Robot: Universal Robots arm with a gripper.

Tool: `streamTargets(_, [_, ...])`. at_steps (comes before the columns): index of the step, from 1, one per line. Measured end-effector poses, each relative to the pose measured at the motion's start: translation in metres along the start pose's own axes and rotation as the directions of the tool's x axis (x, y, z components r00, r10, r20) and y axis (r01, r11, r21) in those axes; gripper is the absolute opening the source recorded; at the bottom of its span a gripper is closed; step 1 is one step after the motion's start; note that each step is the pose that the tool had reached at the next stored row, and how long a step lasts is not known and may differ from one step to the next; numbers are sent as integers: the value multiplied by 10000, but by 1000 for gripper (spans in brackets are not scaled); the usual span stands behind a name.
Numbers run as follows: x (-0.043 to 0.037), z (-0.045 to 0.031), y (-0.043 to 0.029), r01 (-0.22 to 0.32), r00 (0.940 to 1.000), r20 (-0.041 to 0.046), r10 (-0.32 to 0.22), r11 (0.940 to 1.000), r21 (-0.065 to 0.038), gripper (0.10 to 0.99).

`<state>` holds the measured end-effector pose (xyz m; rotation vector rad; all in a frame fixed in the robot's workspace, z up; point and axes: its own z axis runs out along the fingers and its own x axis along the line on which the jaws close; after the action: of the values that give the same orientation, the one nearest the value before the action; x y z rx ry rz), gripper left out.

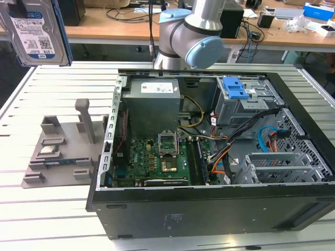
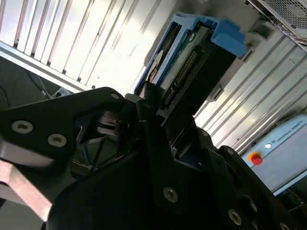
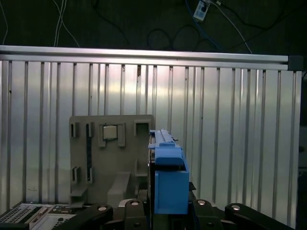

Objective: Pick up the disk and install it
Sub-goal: 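Pick up the disk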

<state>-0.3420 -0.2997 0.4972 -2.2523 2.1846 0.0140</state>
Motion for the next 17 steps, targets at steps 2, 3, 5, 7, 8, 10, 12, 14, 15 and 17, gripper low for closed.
streamTargets(2, [-9,-69,0,0,10000,-21,0,10000,1,365])
streamTargets(3, [-10,-79,0,1,10000,-24,-1,10000,-1,365])
streamTargets(5, [-11,-80,0,0,10000,-25,0,10000,0,365])
streamTargets(7, [-11,-82,-2,-2,10000,-26,2,10000,-2,365])
streamTargets(8, [-10,-82,-30,0,10000,-26,0,10000,-1,365])
streamTargets(10, [-8,-82,-81,0,10000,-26,0,10000,-1,365])
streamTargets(12, [-7,-82,-119,-1,10000,-25,1,10000,-1,365])
streamTargets(14, [-5,-82,-164,0,10000,-25,0,10000,-1,365])
streamTargets(15, [-5,-82,-182,-1,10000,-25,1,10000,-1,365])
streamTargets(17, [-4,-82,-219,-1,10000,-25,1,10000,-1,365])
